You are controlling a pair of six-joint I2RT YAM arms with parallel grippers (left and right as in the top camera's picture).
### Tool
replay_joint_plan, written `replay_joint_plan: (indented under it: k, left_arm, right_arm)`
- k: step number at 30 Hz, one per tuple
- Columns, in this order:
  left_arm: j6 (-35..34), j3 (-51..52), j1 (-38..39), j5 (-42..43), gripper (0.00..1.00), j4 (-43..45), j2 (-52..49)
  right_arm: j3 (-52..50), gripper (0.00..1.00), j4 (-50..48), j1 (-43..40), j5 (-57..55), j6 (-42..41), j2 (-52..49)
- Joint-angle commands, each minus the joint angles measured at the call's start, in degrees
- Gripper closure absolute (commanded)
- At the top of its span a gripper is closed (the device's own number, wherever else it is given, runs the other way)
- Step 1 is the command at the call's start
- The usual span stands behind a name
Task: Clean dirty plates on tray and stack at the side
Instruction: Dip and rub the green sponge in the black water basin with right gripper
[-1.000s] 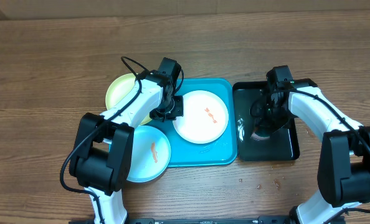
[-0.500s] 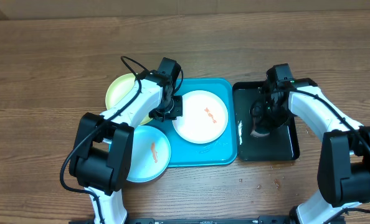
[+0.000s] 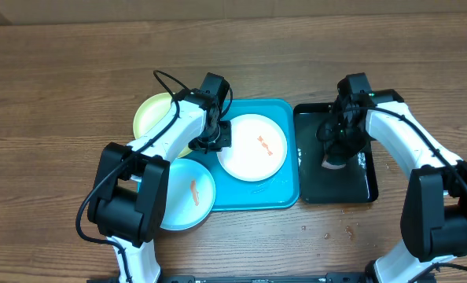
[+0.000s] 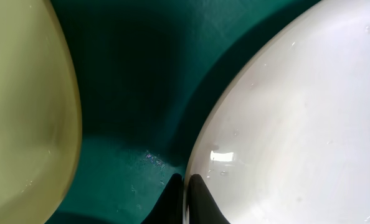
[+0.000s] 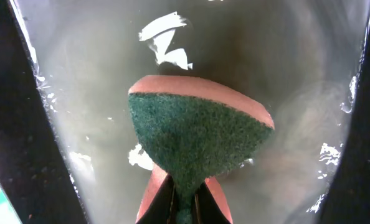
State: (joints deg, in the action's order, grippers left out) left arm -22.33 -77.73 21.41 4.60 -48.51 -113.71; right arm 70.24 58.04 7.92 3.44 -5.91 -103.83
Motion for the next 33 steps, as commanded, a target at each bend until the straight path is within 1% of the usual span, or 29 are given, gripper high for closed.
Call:
replay_joint_plan:
  k: [1, 5, 8, 12, 14, 15, 16, 17, 19, 21, 25, 29, 30, 33]
  left_arm:
    - [1.3, -0.7, 0.5, -2.0, 0.96, 0.8, -0.5]
    - [5.1, -0.9, 0.5, -2.6, 0.96, 0.9, -0.5]
    - [6.4, -0.9, 0.5, -3.7, 0.96, 1.0, -0.5]
    - [8.2, -0.9, 0.5, -3.7, 0.95, 1.0, -0.5]
    - [8.1, -0.9, 0.5, -3.5, 0.82, 1.0, -0.5]
    - [7.6, -0.9, 0.5, -3.5, 0.79, 0.9, -0.5]
    - [6.9, -0.9, 0.5, -3.5, 0.79, 0.7, -0.5]
    - [6.1, -0.9, 0.5, -3.4, 0.80, 0.3, -0.5]
    - [4.5, -0.9, 0.5, -3.0, 0.86, -0.6, -0.5]
    - [3.3, -0.9, 0.5, -2.9, 0.96, -1.2, -0.5]
    - [3.2, -0.9, 0.5, -1.0, 0.96, -1.5, -0.5]
    - [7.9, -0.9, 0.5, -1.8, 0.96, -0.2, -0.5]
    - [8.3, -0.9, 0.5, -2.4, 0.94, 0.3, -0.5]
    - [7.4, -0.9, 0.5, -2.0, 0.80, 0.4, -0.5]
  right_arm:
    - [2.2, 0.96, 0.4, 0.5, -1.0, 0.4, 0.3]
    - [2.1, 0.96, 0.3, 1.8, -2.8, 0.5, 0.3]
    - [2.1, 0.96, 0.9, 3.0, -7.8, -0.2, 0.3]
    - [2.1, 0.96, 0.8, 4.3, -7.7, 0.0, 0.3]
    - [2.1, 0.96, 0.6, 4.6, -7.3, -0.2, 0.3]
    - [2.1, 0.96, 0.6, 4.7, -7.2, -0.2, 0.3]
    - [2.1, 0.96, 0.7, 4.7, -7.2, -0.2, 0.3]
    - [2.1, 0.96, 0.9, 4.7, -7.2, -0.2, 0.3]
    - [2.1, 0.96, 1.3, 4.7, -7.2, -0.2, 0.3]
    - [2.1, 0.96, 1.7, 4.7, -7.2, -0.2, 0.3]
    - [2.1, 0.96, 1.8, 4.7, -7.2, -0.2, 0.3]
    - [2.1, 0.96, 1.3, 4.7, -7.2, 0.0, 0.3]
    - [2.1, 0.96, 1.2, 4.7, -7.2, 0.0, 0.3]
    - [2.1, 0.96, 1.3, 4.7, -7.2, 0.2, 0.3]
